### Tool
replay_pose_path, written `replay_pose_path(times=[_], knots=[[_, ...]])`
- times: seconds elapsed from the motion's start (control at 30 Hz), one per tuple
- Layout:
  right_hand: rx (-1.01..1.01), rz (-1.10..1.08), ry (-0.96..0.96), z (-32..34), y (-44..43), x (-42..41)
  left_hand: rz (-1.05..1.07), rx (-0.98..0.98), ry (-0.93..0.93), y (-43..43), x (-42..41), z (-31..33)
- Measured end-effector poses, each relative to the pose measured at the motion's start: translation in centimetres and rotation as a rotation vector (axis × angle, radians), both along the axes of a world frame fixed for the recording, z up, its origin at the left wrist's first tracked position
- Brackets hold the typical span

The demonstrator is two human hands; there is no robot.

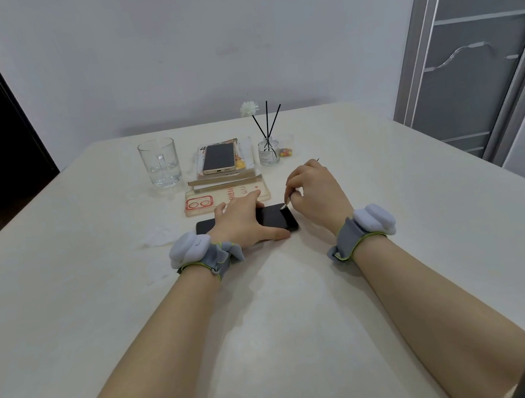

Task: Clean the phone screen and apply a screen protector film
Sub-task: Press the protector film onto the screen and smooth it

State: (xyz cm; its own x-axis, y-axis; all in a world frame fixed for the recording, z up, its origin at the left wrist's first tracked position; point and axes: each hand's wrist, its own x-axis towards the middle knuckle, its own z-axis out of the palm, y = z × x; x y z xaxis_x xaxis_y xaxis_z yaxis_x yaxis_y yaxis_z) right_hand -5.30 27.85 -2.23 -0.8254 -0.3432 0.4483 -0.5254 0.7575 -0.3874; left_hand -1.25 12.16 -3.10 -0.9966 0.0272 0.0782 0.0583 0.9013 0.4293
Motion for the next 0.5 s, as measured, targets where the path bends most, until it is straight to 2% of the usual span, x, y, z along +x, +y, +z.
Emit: replay_pose_path(times=[0.5], knots=[[-0.008, -0.007, 0.042, -0.08, 0.0, -0.01, -0.001, -0.003, -0.003, 0.02, 0.08, 0.11]])
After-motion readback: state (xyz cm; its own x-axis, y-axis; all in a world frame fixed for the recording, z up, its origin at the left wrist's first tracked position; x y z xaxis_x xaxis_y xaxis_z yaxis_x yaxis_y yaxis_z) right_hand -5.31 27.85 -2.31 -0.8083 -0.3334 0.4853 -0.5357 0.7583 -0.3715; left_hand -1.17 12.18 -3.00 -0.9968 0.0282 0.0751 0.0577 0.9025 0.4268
